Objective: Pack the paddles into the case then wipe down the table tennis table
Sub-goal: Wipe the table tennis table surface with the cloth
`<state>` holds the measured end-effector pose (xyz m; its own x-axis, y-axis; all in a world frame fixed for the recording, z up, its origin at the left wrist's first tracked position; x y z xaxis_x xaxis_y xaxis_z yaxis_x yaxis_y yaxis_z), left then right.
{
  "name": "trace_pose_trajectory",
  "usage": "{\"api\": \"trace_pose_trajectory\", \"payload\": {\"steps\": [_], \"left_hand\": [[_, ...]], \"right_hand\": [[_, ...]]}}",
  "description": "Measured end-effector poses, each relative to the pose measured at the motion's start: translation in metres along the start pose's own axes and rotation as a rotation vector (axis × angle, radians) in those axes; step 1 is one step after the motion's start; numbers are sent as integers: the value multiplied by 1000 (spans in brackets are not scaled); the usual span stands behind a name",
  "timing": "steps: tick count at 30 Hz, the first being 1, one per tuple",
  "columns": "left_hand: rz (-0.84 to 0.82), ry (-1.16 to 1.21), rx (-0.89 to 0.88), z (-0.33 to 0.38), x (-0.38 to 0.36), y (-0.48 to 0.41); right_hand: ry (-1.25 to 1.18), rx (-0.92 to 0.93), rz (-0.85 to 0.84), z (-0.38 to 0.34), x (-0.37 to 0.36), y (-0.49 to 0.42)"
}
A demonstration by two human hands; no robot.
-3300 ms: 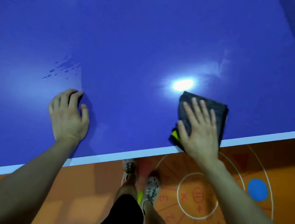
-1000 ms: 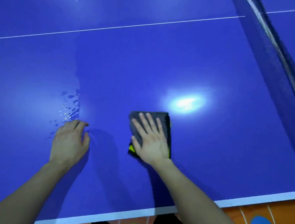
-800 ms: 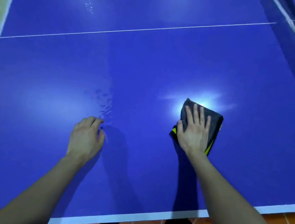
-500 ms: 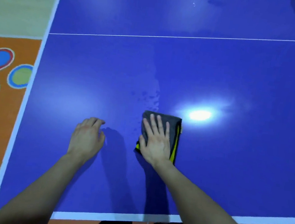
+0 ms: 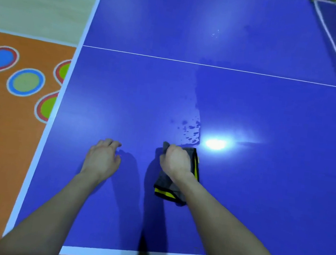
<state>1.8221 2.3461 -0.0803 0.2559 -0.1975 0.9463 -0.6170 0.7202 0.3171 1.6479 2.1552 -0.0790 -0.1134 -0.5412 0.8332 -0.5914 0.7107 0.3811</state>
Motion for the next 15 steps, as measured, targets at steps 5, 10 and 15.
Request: {"api": "trace_pose_trajectory", "payload": {"steps": [5, 10, 15], "left_hand": [[-277, 372, -296, 67, 18, 5], [182, 557, -248, 121, 53, -12], [583, 574, -267, 137, 120, -52]], "right_hand": [[-765, -255, 248, 12, 91, 18], [-1463, -366, 230, 7, 151, 22], [-1597, -277, 269, 8, 196, -1]]}}
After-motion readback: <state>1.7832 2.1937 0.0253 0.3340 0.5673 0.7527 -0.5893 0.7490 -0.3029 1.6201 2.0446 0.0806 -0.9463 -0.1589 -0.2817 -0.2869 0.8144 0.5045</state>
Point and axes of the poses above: each hand's wrist, its own y-axis away from the middle knuckle, its own x-axis out of the back of the hand, z = x × y, the point moved 1 cm from there along -y, towards the middle knuckle, and after that the axes turned 14 degrees about -y, right-handed, at the moved point
